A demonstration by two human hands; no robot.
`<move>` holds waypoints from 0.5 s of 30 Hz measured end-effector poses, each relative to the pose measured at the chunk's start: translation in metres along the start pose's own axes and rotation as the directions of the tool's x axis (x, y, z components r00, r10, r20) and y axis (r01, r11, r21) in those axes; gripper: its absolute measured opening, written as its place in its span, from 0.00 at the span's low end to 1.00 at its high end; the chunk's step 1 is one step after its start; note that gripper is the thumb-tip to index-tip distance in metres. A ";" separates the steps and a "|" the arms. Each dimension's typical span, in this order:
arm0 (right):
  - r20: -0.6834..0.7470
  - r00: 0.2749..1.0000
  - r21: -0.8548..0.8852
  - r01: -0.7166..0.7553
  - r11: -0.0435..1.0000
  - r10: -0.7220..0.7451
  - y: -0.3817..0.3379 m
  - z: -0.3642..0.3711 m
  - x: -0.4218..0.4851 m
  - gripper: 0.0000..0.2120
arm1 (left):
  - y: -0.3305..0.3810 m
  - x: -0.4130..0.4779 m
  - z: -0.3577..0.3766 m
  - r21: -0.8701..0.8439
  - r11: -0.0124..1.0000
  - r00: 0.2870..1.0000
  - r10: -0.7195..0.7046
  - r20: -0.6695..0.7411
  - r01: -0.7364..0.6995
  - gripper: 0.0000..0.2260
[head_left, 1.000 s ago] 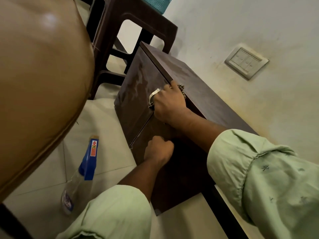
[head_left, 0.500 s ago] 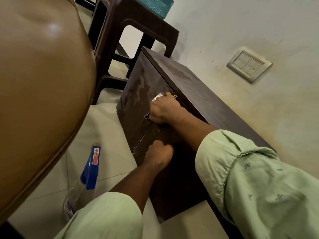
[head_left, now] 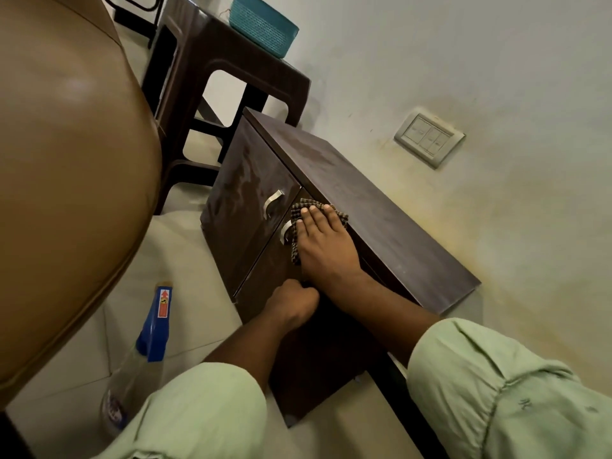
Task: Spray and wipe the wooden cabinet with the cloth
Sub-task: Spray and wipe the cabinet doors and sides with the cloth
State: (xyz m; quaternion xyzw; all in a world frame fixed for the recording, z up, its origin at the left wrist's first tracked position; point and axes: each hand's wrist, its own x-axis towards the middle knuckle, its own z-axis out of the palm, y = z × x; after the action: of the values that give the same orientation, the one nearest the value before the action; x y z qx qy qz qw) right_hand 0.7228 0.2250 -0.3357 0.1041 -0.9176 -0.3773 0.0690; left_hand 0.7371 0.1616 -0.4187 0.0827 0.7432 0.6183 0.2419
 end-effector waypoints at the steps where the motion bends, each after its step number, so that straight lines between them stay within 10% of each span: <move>1: 0.001 1.000 0.010 -0.029 1.000 0.029 -0.001 0.000 0.000 0.28 | 0.002 -0.001 0.000 0.003 1.000 1.000 -0.001 -0.004 0.001 0.23; 15: 0.076 0.997 0.146 0.006 0.989 -0.017 -0.012 -0.025 0.059 0.21 | -0.019 0.022 -0.001 0.048 0.998 0.998 0.046 -0.049 -0.044 0.16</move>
State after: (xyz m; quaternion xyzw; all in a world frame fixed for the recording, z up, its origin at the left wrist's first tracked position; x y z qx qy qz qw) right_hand 0.6727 0.1859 -0.3237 0.0995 -0.9440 -0.3136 0.0234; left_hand 0.7206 0.1654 -0.4426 0.0895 0.7613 0.6078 0.2073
